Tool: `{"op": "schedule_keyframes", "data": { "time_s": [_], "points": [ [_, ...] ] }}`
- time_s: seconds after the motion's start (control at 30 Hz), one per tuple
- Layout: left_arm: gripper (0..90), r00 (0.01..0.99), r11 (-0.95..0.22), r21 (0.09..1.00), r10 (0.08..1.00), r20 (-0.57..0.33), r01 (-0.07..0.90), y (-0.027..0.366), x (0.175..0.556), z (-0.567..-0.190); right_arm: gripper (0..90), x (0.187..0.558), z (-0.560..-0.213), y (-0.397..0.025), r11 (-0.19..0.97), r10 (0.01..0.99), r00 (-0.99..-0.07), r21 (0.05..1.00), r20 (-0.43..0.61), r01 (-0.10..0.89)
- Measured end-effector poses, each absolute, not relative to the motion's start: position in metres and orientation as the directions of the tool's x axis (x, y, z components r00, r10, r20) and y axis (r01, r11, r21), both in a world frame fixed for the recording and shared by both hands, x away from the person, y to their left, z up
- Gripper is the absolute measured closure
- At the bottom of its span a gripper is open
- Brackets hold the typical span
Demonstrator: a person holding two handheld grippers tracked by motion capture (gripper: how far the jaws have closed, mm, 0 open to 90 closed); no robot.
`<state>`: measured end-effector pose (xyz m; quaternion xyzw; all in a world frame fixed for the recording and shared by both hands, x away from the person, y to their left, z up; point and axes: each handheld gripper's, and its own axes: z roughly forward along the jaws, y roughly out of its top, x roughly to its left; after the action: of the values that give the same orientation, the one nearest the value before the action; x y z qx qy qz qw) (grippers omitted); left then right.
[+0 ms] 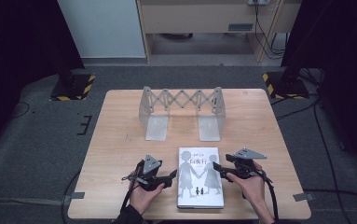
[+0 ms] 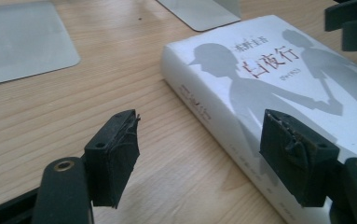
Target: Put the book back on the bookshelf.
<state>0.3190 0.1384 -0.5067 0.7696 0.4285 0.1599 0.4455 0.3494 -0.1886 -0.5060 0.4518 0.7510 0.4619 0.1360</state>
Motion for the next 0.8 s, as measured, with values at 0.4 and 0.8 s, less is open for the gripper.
{"op": "schedule_keyframes", "data": {
  "time_s": [0.4,0.8],
  "points": [
    [18.2,0.623,-0.289,0.81,0.774,-0.116,0.51,0.121,0.32,-0.515,26.9,0.349,-0.518,-0.178,0.173,0.786,-0.567,0.794,0.244,0.582],
    [1.5,0.632,-0.274,0.824,0.765,-0.126,0.495,0.115,0.325,-0.523,23.6,0.351,-0.527,-0.172,0.12,0.765,-0.562,0.788,0.315,0.604]
  ]
}}
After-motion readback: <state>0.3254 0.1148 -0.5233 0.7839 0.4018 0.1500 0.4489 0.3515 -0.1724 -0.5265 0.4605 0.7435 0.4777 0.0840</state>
